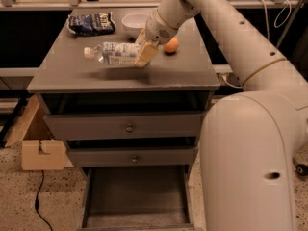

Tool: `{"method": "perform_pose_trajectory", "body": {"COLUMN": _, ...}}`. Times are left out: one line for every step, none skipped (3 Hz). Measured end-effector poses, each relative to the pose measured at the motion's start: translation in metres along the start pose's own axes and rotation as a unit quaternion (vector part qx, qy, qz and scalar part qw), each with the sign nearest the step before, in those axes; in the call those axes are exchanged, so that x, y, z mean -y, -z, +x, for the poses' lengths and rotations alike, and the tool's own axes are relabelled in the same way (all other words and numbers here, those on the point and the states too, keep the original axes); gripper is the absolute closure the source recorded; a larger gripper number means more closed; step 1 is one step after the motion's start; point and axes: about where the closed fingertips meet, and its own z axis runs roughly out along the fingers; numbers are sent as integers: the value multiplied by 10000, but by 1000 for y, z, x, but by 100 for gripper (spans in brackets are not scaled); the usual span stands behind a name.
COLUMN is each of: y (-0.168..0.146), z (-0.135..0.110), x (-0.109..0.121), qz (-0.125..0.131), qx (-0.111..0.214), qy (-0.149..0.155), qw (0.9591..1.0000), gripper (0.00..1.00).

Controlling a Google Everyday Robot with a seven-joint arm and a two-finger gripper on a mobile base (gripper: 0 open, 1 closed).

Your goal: Pick blue plastic bottle from bottom drawer and place on counter

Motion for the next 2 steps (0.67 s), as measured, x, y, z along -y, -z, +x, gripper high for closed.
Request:
{"method": "perform_pose_trajectory", "body": {"y": -13, "z": 5, "x": 6, "qz": -175, "qx": -138, "qy": -228, "qw": 9995, "gripper": 73}}
{"method": "perform_pose_trajectory", "body": {"y": -16, "z": 8, "x": 9, "qz": -200, "qx": -179, "qy": -329, "qw": 9991, "gripper": 50}}
